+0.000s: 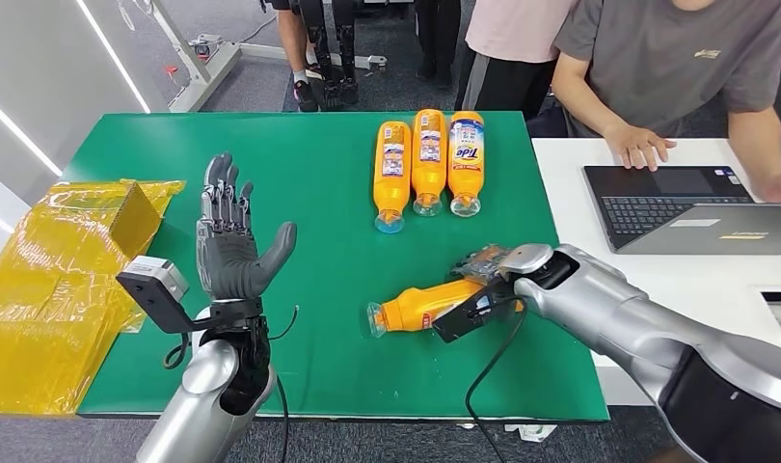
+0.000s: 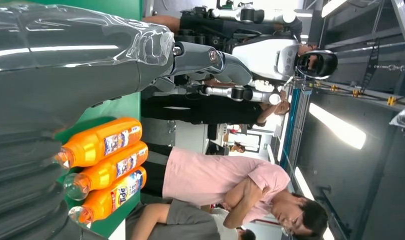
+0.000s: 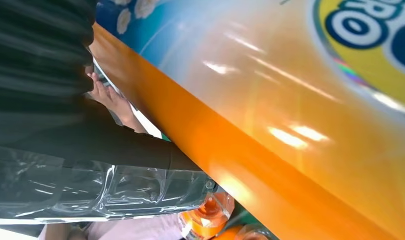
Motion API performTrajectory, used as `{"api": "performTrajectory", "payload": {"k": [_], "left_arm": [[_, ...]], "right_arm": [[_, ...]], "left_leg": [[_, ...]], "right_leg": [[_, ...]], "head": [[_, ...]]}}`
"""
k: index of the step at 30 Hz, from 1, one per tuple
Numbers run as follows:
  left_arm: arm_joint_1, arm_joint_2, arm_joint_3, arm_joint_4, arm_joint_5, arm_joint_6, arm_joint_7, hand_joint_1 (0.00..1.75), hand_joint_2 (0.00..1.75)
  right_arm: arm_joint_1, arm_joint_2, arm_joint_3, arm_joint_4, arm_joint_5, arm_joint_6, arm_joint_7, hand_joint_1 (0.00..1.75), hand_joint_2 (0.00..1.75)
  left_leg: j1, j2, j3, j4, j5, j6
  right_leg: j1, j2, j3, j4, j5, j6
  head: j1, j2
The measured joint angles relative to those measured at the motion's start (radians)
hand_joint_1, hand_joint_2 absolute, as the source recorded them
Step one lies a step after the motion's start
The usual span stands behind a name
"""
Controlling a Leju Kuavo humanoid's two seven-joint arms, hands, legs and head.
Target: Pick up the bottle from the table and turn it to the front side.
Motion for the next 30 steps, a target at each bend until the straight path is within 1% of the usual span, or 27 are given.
{"api": "performTrajectory", "payload": {"k": [7, 12, 20, 24, 30], "left_arm": [[0.001, 0.000, 0.000, 0.007, 0.003, 0.006, -0.009, 0.00, 1.75], [0.008, 0.002, 0.000, 0.007, 0.003, 0.010, -0.015, 0.00, 1.75], [0.033, 0.011, 0.002, -0.008, -0.009, 0.021, -0.016, 0.00, 1.75], [0.050, 0.016, 0.006, -0.021, -0.017, 0.027, -0.018, 0.00, 1.75], [0.070, 0.021, 0.013, -0.037, -0.025, 0.039, -0.023, 0.00, 1.75]], "right_arm": [[0.016, 0.009, 0.004, 0.032, 0.061, -0.155, -0.010, 1.75, 1.75], [0.053, 0.019, -0.037, 0.039, 0.064, -0.258, 0.015, 1.75, 1.75], [0.151, 0.021, -0.170, 0.002, 0.081, -0.395, 0.075, 1.75, 1.75], [0.200, 0.021, -0.253, -0.024, 0.089, -0.427, 0.100, 1.75, 1.75], [0.262, 0.031, -0.377, -0.045, 0.055, -0.464, 0.117, 1.75, 1.75]], "left_leg": [[0.000, 0.000, 0.001, 0.000, 0.000, 0.000], [0.000, 0.000, 0.002, 0.000, 0.000, 0.000], [0.000, 0.000, 0.002, 0.000, 0.000, 0.001], [0.000, 0.000, 0.002, 0.000, 0.000, 0.001], [0.000, 0.000, 0.002, 0.000, 0.000, 0.001]], "right_leg": [[0.000, 0.000, 0.001, 0.000, 0.001, 0.001], [0.000, 0.000, 0.002, 0.000, 0.001, 0.001], [0.000, 0.001, 0.002, 0.000, 0.001, 0.001], [0.000, 0.000, 0.002, 0.000, 0.001, 0.001], [0.000, 0.000, 0.002, 0.000, 0.001, 0.001]], "head": [[0.000, 0.000], [0.000, 0.000], [0.000, 0.000], [0.000, 0.000], [0.000, 0.000]]}}
